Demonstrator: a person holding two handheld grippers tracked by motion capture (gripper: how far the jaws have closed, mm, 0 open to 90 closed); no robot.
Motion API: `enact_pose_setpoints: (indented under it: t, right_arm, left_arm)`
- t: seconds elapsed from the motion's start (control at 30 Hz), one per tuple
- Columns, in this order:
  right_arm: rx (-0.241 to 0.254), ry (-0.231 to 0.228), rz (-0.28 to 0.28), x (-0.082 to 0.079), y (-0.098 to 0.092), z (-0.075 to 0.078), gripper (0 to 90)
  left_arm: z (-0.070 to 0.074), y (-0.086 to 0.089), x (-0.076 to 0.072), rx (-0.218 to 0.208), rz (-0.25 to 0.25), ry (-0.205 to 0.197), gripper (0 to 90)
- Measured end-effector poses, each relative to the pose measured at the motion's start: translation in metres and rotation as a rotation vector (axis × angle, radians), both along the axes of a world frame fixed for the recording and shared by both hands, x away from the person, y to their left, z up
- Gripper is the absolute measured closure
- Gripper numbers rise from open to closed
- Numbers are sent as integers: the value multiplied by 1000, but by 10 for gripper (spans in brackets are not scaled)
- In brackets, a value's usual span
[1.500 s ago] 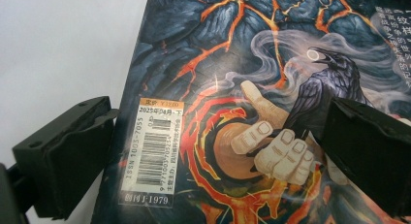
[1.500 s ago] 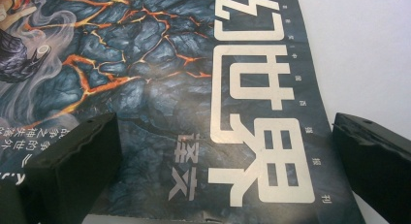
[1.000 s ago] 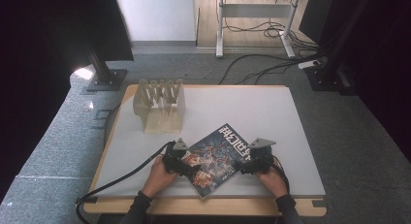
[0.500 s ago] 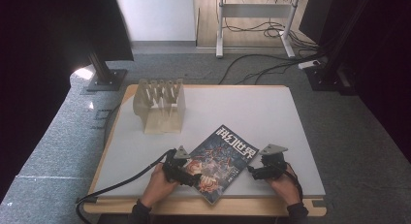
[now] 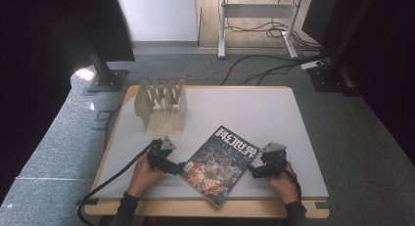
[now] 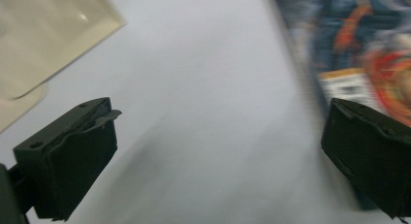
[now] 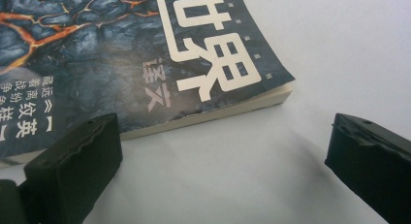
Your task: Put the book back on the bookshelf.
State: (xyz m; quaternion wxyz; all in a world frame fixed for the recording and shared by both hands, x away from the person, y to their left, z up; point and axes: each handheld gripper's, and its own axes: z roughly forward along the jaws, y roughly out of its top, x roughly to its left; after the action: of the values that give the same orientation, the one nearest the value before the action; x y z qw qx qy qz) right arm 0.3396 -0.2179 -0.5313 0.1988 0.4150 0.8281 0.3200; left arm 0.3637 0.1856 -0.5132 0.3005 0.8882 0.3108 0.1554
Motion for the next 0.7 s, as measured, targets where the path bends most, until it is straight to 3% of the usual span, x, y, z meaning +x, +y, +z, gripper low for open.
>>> enact_pose_setpoints:
  t: [0.03, 0.13, 0.2, 0.3, 0.47, 0.57, 0.7]
  right_arm:
    - [2, -1, -1, 2, 0, 0, 0]
    - [6, 4, -11, 7, 2, 0, 0]
    - [-7, -2, -9, 11, 4, 0, 0]
    - [-25, 1, -12, 18, 7, 2, 0]
    - [-38, -12, -21, 32, 10, 2, 0]
    - [-28, -11, -25, 36, 10, 2, 0]
    - [2, 13, -40, 46, 10, 0, 0]
  left_arm:
    - [-5, 6, 6, -11, 26, 5, 0]
    - [-11, 6, 11, -28, 24, 30, 0]
    - [-14, 5, 13, -73, 22, 49, 0]
    - [-13, 3, 9, -63, 16, 30, 5]
    - [-12, 0, -3, -52, 0, 33, 15]
    - [-12, -2, -12, -48, -5, 27, 14]
    - [-13, -6, -19, -60, -29, 47, 0]
